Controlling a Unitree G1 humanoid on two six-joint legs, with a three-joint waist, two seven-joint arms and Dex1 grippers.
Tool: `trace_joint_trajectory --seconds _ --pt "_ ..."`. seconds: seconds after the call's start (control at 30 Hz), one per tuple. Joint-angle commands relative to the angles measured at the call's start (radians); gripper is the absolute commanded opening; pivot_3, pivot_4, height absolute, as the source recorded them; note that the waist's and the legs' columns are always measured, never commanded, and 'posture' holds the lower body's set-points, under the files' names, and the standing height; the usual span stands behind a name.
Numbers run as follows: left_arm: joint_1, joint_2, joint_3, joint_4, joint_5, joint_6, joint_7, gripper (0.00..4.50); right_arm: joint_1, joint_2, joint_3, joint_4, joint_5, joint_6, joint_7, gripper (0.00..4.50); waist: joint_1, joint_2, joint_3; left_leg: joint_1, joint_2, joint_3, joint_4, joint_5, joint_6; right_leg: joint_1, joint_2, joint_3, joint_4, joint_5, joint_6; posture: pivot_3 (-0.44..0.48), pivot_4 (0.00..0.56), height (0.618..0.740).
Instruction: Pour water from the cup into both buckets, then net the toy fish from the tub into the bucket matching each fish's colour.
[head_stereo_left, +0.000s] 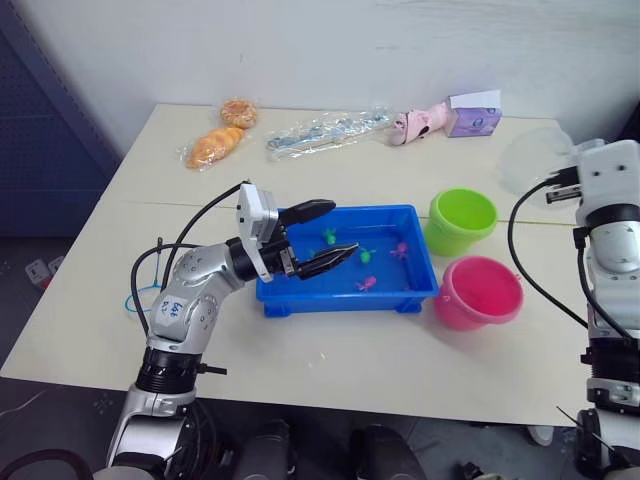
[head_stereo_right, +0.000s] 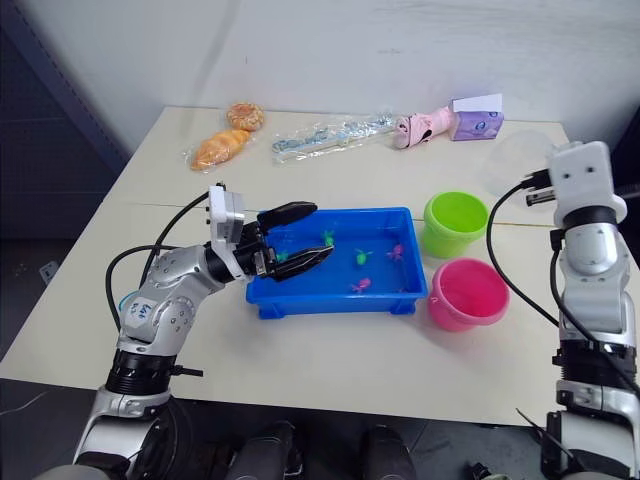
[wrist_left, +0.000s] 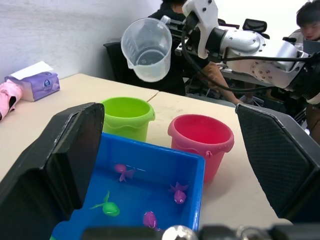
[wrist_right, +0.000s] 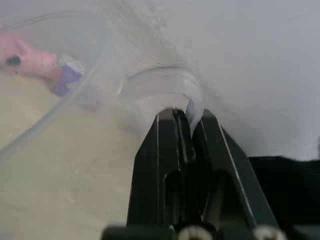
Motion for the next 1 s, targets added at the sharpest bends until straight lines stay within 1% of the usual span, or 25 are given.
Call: trace_joint_trajectory --seconds 0.03,0.1,0.17,0.23,0.3,0.43,0.6,0.8,1.0 --pt "-0.014 0.013 0.009 -0.022 -0.03 -0.008 -0.043 4.5 0.034 0.047 -0.184 -0.198 0.195 0.231 -0.004 0.07 0.001 0.0 0.0 0.0 0.0 0.0 0.0 0.0 0.0 0.0 0.0 0.0 0.001 0.0 0.0 0.0 0.15 0.74" --pt "-0.013 0.029 0.01 -0.031 -0.048 0.008 -0.078 4.5 0.064 0.098 -0.294 -0.273 0.281 0.351 -0.05 0.07 0.001 0.0 0.0 0.0 0.0 -0.001 0.0 0.0 0.0 0.0 0.0 0.0 0.001 0.0 0.0 0.0 0.15 0.74" --pt "-0.008 0.05 0.003 -0.042 -0.06 0.024 -0.115 4.5 0.097 0.145 -0.385 -0.32 0.325 0.433 -0.112 0.07 0.003 0.0 0.0 -0.001 0.0 -0.002 -0.001 0.0 0.0 0.0 0.0 -0.001 0.001 0.0 0.0 0.0 0.15 0.74" --pt "-0.003 0.064 -0.006 -0.049 -0.065 0.031 -0.14 4.5 0.13 0.185 -0.434 -0.345 0.342 0.473 -0.159 0.07 0.002 0.001 0.0 -0.001 0.0 -0.002 -0.001 0.0 0.0 0.0 0.0 -0.001 0.001 0.0 0.0 0.0 0.15 0.74" --pt "0.005 0.079 -0.024 -0.056 -0.055 0.024 -0.173 4.5 0.171 0.231 -0.449 -0.345 0.346 0.467 -0.183 0.07 0.001 0.001 0.0 -0.001 -0.001 -0.002 -0.001 0.0 0.0 0.0 0.0 0.0 0.0 0.0 0.0 0.0 0.15 0.74" --pt "0.012 0.103 -0.058 -0.056 -0.036 -0.007 -0.241 4.5 0.217 0.293 -0.431 -0.297 0.333 0.394 -0.209 0.07 -0.009 0.003 -0.001 0.001 -0.001 0.002 -0.002 0.0 0.0 -0.001 0.0 0.003 -0.001 0.0 0.0 0.0 0.15 0.74" --pt "0.022 0.125 -0.068 -0.053 -0.035 -0.025 -0.295 4.5 0.231 0.312 -0.374 -0.226 0.298 0.291 -0.222 0.07 -0.024 0.004 -0.001 0.002 -0.001 0.004 -0.002 0.001 0.0 -0.002 0.0 0.005 0.001 0.0 0.0 0.0 0.15 0.74" --pt "0.034 0.137 -0.076 -0.058 -0.029 -0.033 -0.302 4.5 0.227 0.334 -0.34 -0.12 0.305 0.178 -0.219 0.07 -0.025 0.004 -0.001 0.002 -0.001 0.003 -0.002 0.001 0.0 -0.002 0.0 0.006 0.001 0.0 0.0 0.0 0.15 0.74" --pt "0.02 0.143 -0.062 -0.05 -0.018 -0.036 -0.286 4.5 0.221 0.362 -0.32 -0.018 0.339 0.116 -0.202 0.07 -0.026 0.004 -0.001 0.002 -0.001 0.004 -0.002 0.001 0.001 -0.002 0.0 0.006 0.001 0.0 0.0 0.0 0.15 0.74"
